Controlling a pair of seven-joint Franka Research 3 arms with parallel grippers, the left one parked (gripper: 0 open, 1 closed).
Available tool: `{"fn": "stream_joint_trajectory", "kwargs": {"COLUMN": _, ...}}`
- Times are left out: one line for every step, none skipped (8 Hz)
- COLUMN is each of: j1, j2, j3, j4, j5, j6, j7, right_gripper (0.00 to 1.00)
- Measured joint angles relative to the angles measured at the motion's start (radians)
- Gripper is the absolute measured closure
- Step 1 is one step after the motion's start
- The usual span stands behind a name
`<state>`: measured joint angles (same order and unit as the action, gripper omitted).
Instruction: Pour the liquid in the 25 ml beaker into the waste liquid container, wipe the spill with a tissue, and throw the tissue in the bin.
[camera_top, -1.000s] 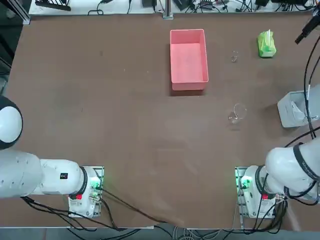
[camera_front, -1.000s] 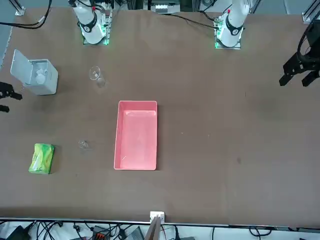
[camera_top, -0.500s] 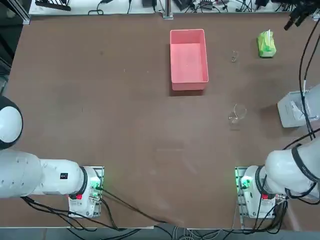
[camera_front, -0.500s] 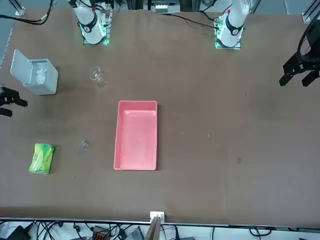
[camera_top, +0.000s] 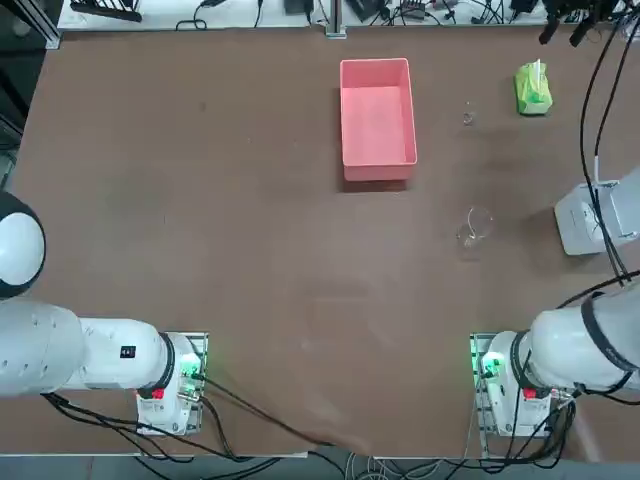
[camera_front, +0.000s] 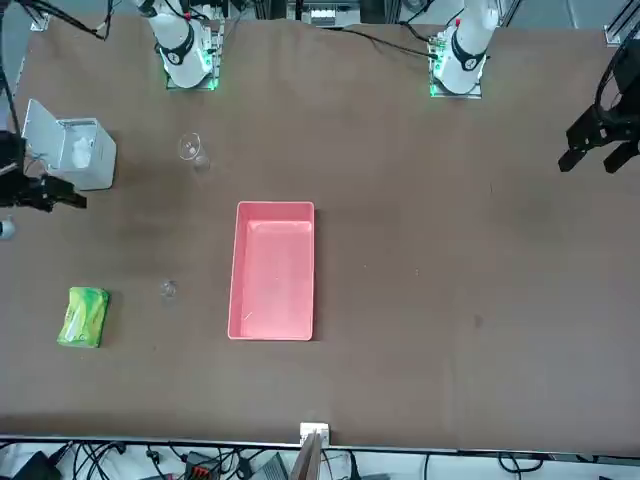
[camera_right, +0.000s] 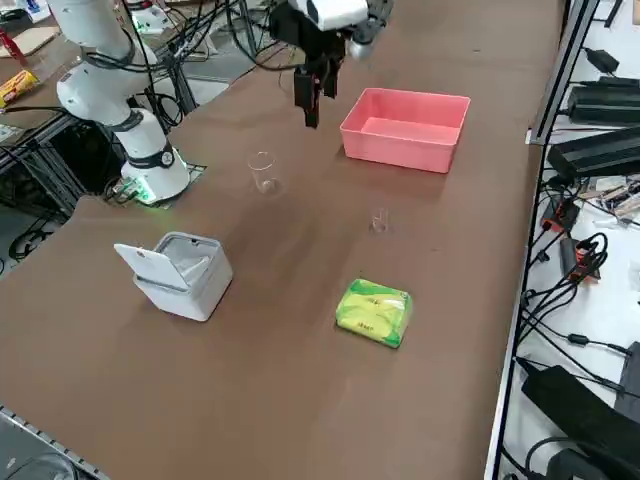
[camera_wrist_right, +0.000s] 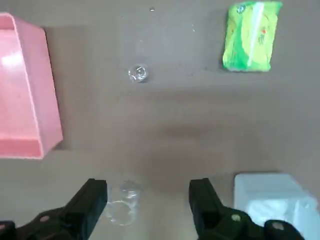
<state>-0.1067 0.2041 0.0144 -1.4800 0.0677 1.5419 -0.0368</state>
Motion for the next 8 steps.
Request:
{"fn": "stream_joint_trajectory", "kwargs": {"j1": 0.028, "j2": -0.022, "j3": 0.000, "j4": 0.000, "j5": 0.000, "j6": -0.005, "j7": 0.097, "right_gripper": 0.00}}
{"fn": "stream_joint_trajectory", "kwargs": {"j1": 0.046, "j2": -0.046, "j3": 0.000, "j4": -0.001, "j5": 0.000, "j6": -0.004, "j7": 0.156, "right_gripper": 0.00}}
{"fn": "stream_joint_trajectory", "kwargs": {"j1": 0.053, "j2": -0.072, "j3": 0.000, "j4": -0.007, "j5": 0.000, "j6": -0.005, "j7": 0.153, "right_gripper": 0.00}}
{"fn": "stream_joint_trajectory", "kwargs": {"j1": 0.054, "j2": -0.102, "j3": -0.001, "j4": -0.026, "j5": 0.000, "j6": -0.005, "j7": 0.081, "right_gripper": 0.00}}
{"fn": "stream_joint_trajectory", "kwargs": {"j1": 0.053, "j2": -0.128, "j3": -0.004, "j4": -0.046, "j5": -0.001, "j6": -0.005, "j7": 0.016, "right_gripper": 0.00}}
{"fn": "stream_joint_trajectory", "kwargs": {"j1": 0.054, "j2": -0.145, "j3": -0.005, "j4": -0.057, "j5": -0.003, "j6": -0.008, "j7": 0.002, "right_gripper": 0.00}}
{"fn": "stream_joint_trajectory", "kwargs": {"j1": 0.059, "j2": -0.151, "j3": -0.005, "j4": -0.059, "j5": -0.005, "j6": -0.017, "j7": 0.016, "right_gripper": 0.00}}
{"fn": "stream_joint_trajectory", "kwargs": {"j1": 0.067, "j2": -0.153, "j3": -0.004, "j4": -0.056, "j5": -0.005, "j6": -0.028, "j7": 0.037, "right_gripper": 0.00}}
